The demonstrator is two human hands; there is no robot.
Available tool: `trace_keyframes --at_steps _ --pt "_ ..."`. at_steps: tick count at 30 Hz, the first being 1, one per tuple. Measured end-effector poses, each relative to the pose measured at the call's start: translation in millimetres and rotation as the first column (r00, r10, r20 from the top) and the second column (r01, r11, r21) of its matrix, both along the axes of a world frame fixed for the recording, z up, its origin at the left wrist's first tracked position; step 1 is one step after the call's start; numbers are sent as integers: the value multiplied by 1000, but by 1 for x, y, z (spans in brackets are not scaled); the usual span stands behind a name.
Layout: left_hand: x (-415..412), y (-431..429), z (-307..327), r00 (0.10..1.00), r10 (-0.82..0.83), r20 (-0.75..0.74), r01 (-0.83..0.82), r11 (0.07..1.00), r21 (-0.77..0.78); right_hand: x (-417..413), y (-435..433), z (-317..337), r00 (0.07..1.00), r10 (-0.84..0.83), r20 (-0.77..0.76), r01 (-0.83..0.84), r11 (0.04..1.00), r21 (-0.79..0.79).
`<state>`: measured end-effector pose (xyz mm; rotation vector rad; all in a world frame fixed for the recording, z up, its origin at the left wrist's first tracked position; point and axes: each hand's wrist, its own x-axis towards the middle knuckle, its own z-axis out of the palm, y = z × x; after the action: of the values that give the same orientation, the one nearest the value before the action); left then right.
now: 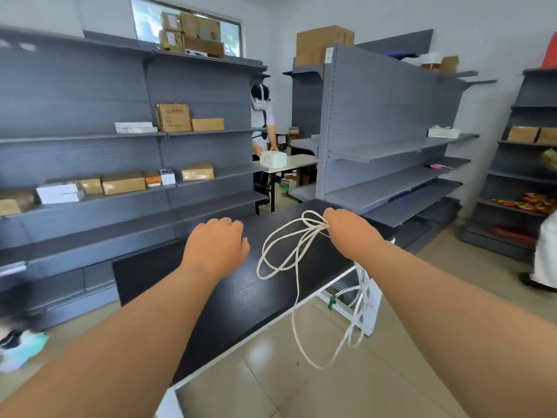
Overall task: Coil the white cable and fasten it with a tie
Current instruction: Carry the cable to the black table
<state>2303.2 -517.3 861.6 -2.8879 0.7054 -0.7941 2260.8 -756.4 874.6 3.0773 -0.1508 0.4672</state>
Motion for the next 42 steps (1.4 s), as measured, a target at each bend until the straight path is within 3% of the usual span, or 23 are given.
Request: trace_keyframes --at_steps 15,21,30,37,42 --pt "98 -44 18 949 316 17 -314 948 -54 183 -32 29 941 326 92 -332 941 65" --pt "139 -32 13 930 368 2 -366 926 -96 220 -15 16 933 350 83 -360 908 214" --pt "225 -5 -4 912 411 -8 -409 905 -119 304 40 -11 868 496 24 -478 823 306" --pt "295 25 -19 887 458 -51 -461 880 -113 367 84 -38 817 573 -67 -506 767 394" --pt "328 30 -42 878 469 -97 -475 877 -66 405 85 -68 842 527 -116 -401 756 517"
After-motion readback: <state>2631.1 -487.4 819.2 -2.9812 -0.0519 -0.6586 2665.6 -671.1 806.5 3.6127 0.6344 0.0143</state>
